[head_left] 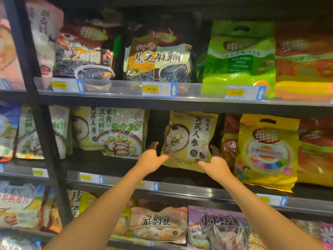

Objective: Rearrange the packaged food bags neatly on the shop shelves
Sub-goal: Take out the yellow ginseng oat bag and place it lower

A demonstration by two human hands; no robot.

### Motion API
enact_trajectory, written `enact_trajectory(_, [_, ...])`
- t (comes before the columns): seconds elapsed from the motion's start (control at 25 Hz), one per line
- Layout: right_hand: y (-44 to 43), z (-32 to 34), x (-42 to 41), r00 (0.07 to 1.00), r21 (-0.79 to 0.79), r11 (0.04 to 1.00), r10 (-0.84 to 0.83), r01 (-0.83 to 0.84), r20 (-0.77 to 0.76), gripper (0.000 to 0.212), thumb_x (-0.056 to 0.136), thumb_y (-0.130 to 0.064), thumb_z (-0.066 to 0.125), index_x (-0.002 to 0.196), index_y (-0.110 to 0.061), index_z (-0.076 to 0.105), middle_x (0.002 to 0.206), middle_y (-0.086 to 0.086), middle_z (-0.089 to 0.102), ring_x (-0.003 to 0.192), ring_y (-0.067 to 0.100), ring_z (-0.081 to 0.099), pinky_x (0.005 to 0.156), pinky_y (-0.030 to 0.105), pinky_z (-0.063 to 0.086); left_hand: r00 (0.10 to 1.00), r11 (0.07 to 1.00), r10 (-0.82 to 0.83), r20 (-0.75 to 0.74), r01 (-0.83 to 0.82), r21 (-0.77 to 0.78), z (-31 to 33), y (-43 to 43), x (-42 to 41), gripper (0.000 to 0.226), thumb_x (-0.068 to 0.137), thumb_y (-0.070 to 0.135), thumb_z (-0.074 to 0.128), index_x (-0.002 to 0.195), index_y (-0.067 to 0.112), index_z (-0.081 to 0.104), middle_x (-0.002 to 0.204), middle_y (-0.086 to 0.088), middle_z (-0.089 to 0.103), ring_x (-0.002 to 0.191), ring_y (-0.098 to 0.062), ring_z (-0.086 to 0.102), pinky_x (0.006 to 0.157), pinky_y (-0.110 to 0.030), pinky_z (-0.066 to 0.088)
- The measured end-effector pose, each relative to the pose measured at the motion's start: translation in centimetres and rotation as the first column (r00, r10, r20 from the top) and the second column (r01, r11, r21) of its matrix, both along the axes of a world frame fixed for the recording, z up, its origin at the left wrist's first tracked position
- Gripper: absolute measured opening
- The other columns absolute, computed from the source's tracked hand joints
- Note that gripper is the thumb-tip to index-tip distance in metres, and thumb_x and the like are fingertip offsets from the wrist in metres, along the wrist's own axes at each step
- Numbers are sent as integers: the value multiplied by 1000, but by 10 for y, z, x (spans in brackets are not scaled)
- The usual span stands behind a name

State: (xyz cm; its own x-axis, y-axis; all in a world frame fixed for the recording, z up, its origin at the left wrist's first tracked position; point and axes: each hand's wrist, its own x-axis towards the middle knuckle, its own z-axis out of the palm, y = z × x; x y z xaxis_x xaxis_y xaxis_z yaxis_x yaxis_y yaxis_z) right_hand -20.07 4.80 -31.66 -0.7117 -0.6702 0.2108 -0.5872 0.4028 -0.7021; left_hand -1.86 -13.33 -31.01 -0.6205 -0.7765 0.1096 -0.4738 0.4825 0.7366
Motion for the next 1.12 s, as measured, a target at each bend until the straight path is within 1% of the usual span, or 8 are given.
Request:
enact_trajectory(0.12, [-36,-12,-37,986,-23,999,-42,46,160,119,77,-45,87,163,-16,11,164,13,35,149,38,37,118,51,38,999,996,48,22,-49,76,-8,-34,-38,97,90,51,75,163,15,21,167,-13,32,150,-34,39,117,-45,41])
enact_trajectory(0.24, [-54,-15,-56,948,-68,996,-30,54,316,132,75,-49,88,164,-15,-2,169,11,26,153,37,29,122,49,33,999,991,16,46,-22,133,-15,-51,-58,94,92,53,71,163,14,24,165,-11,37,149,-33,40,110,-37,43])
enact_trajectory(0.44, [-54,-21,-65,915,-94,995,54,-18,399,76,84,-35,83,148,-16,45,148,7,56,135,30,53,108,40,44,991,955,-100,-88,121,272,-31,-63,-66,70,78,51,83,134,17,61,133,-5,69,123,-23,64,108,-45,51])
enact_trajectory(0.68, [-39,-7,-46,904,-209,976,138,-55,405,76,86,-37,81,150,-18,45,146,2,57,136,29,52,107,40,43,990,939,-41,-136,84,333,-2,-37,-45,53,88,42,79,130,16,62,117,-3,72,112,-20,62,99,-37,46])
enact_trajectory(0.8, [-13,9,-22,878,-263,962,189,-75,440,72,86,-33,82,147,-15,47,134,0,63,121,24,59,100,36,47,984,908,-30,-174,100,407,19,-9,-14,55,88,36,81,131,12,56,113,-5,71,103,-18,61,95,-37,41])
enact_trajectory(0.92, [24,30,12,854,-251,960,229,-120,467,66,83,-38,84,137,-13,55,124,0,69,113,21,65,92,34,53,962,823,-52,-268,193,534,38,23,32,80,87,29,84,150,3,41,107,-1,68,98,-13,66,99,-37,50])
enact_trajectory(1.04, [67,46,52,822,-238,955,276,-177,498,52,84,-40,83,126,-21,59,121,-4,71,108,16,70,89,35,58,929,675,-60,-365,307,671,53,61,78,32,98,25,71,118,0,69,90,-9,76,71,-15,74,68,-30,62])
enact_trajectory(1.12, [94,44,75,796,-209,950,308,-231,521,40,85,-39,83,117,-31,61,118,-7,73,106,13,72,96,38,58,892,532,51,-449,356,768,53,82,102,32,103,29,63,122,5,72,103,-16,79,78,-26,78,65,-39,65])
